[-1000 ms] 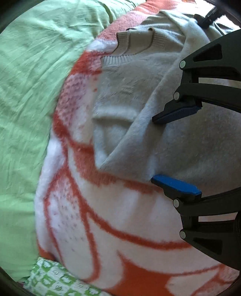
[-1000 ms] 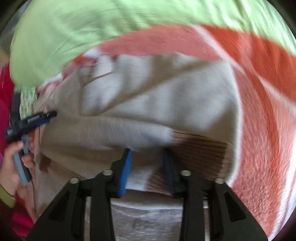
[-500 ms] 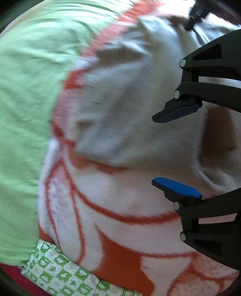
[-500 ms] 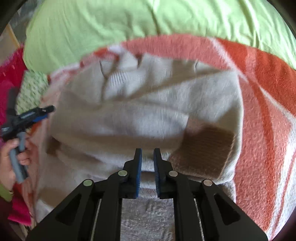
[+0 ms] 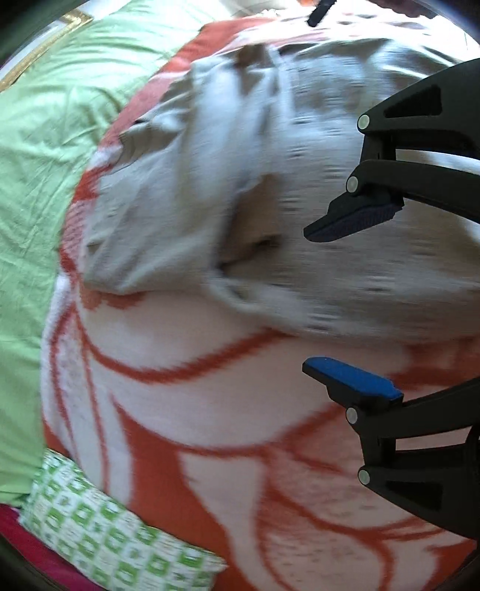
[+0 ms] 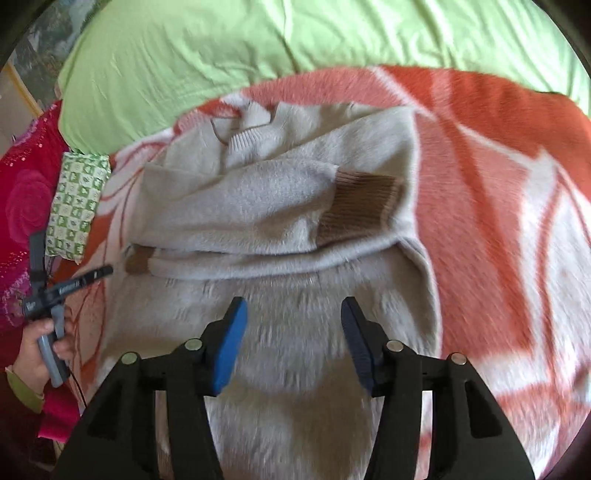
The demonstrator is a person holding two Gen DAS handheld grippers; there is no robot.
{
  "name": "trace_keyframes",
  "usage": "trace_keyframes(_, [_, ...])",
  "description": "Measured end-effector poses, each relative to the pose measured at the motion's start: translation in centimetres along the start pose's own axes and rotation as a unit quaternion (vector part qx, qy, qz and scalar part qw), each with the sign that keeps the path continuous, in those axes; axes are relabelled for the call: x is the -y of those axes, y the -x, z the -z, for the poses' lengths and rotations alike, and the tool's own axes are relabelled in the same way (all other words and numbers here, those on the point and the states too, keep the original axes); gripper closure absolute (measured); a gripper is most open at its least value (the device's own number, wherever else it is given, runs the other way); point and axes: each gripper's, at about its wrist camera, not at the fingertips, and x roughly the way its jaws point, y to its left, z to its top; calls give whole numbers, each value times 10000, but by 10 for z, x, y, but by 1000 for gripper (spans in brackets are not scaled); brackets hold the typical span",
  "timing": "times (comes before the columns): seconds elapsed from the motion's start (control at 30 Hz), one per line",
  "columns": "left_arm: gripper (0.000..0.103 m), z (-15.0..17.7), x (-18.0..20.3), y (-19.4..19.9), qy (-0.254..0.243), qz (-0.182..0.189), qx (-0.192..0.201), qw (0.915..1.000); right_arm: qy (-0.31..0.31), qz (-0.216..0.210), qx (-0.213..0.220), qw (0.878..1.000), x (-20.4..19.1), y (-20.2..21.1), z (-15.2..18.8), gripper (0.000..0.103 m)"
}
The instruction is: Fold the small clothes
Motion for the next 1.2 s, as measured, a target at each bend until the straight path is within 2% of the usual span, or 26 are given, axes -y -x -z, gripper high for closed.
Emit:
trace_keyframes(0.13, [34, 46, -7, 10, -123, 201, -459, 9987, -145, 96, 7, 9998, 8, 21, 28, 49])
trace_keyframes(0.43, [34, 128, -21, 31, 124, 1103, -1047, 9883, -485, 317, -95, 9983, 16, 49, 100, 49])
trace_keyframes(0.67, [31, 169, -23, 46, 77, 1584, -1162, 9805, -870, 251, -46, 9959, 23, 69, 149, 49])
trace_keyframes(0.87, [22, 181, -20, 40, 144, 1846, -1245, 9748, -1212, 255, -22, 9923, 31, 76, 179, 49])
trace_keyframes(1.0, [22, 183, -21, 39, 270, 2007, -1277, 9709, -1334, 212, -22, 9908, 31, 79, 190, 49])
trace_keyframes(1.13, [22, 193, -22, 39, 414, 2407, -1352, 9602, -1334, 132, 5, 9910, 28, 80, 198, 49])
trace_keyframes(1.2, [23, 194, -20, 36, 318, 2401, -1325, 9611, -1301, 128, 17, 9914, 26, 79, 202, 49])
